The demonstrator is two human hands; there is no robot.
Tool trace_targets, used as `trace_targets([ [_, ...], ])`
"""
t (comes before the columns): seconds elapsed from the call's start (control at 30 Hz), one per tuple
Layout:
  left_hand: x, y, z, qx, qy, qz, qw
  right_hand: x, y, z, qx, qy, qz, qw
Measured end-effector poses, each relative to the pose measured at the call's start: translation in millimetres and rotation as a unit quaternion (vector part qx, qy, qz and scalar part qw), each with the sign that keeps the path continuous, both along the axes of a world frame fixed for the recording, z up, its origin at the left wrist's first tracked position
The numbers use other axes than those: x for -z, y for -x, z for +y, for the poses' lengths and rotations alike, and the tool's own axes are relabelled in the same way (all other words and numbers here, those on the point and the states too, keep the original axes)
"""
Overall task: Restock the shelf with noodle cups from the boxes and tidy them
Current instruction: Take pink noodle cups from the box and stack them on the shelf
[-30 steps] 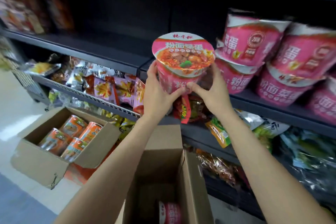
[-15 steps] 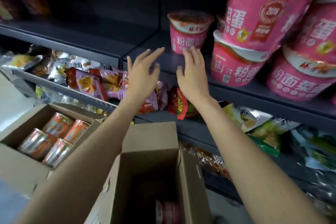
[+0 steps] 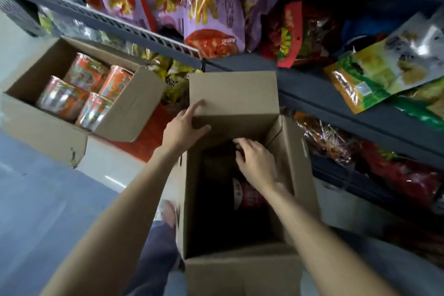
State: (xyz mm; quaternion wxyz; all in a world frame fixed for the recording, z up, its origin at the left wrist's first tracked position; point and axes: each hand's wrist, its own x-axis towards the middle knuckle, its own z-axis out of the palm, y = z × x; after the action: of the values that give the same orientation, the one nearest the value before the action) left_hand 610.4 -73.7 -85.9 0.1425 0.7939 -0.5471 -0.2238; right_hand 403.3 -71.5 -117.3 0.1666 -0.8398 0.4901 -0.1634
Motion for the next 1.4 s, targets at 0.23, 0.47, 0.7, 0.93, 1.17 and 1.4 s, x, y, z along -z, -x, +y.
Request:
trace_targets([
  [0.23, 34.3, 1.4, 103.7, -0.098, 0.152, 0.006, 0.984, 82.1, -9.5, 38.5, 0.059, -0.133, 0.124, 0.982],
  [0.47, 17.2, 9.1, 181.4, -0.195, -0.001, -0.07, 0.978, 134.6, -15.2, 88.4, 0.084, -0.245, 0.252, 0.932],
  [0.7, 19.0, -0.4, 120.2, 0.115, 0.017, -0.108, 0.987, 158.2, 0.1, 111.8, 0.074, -0.242, 0.231, 0.939],
  [0.93, 32.5, -10.9, 173.2, -0.047, 0.056, -0.122, 0.99, 148.0, -7.5, 88.7, 0.082, -0.128, 0.102, 0.983],
  [1.17, 44.2, 17.1, 230.2, -0.327, 0.042, -0.037, 0.943, 139.8, -61.4, 70.7, 0.067, -0.067, 0.061, 0.994],
  [1.4, 44.2, 24.7, 221.1, -0.351, 0.044, -0.027, 0.935, 189.8, -76.9, 27.1, 0.102, -0.214, 0.224, 0.945],
])
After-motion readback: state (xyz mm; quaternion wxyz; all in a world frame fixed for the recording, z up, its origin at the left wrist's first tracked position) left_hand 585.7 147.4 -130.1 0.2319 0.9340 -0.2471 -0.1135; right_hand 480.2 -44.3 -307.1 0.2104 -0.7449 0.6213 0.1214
